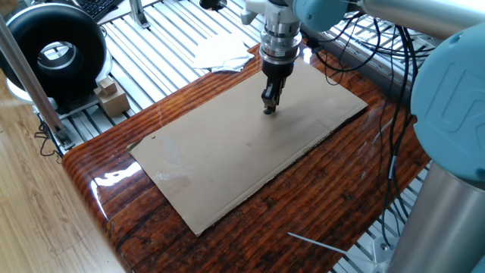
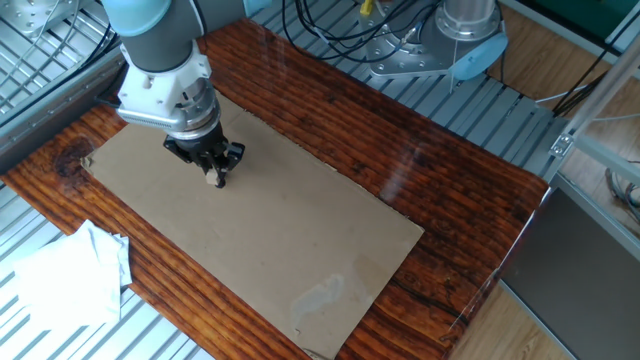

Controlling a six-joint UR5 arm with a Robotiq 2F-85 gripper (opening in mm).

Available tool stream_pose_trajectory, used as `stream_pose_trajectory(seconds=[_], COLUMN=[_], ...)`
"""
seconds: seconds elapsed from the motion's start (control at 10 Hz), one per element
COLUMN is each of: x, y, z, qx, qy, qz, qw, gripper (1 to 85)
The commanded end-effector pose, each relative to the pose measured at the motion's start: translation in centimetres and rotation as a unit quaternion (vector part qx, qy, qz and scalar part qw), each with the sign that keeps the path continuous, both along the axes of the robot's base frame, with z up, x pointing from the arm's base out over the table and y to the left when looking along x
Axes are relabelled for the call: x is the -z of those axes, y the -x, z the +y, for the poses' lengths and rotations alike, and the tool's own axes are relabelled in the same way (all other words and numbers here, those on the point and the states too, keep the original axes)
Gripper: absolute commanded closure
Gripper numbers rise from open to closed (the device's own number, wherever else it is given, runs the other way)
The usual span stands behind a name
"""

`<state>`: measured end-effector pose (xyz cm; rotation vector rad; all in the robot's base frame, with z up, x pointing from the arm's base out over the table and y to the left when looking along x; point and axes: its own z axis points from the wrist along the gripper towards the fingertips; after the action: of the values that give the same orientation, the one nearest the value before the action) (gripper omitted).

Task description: Grab the block and place it at the designated location

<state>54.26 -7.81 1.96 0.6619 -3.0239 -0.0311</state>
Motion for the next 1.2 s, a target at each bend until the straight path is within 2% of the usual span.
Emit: stream_pose_trajectory(seconds=[0.0,0.3,0.5,1.1], x=[0.02,0.18,0.33,0.45], y=[0.03,0.1,0.49,0.42], z=[0.24,0.35,0.63,0.76], qx=[0.006,0.007,0.011,0.013], qy=[-0.003,-0.002,-0.004,-0.002], qz=[0.003,0.004,0.012,0.012], qw=[1.0,1.0,0.9999,0.9998], gripper=[84.7,84.3,84.3,84.3])
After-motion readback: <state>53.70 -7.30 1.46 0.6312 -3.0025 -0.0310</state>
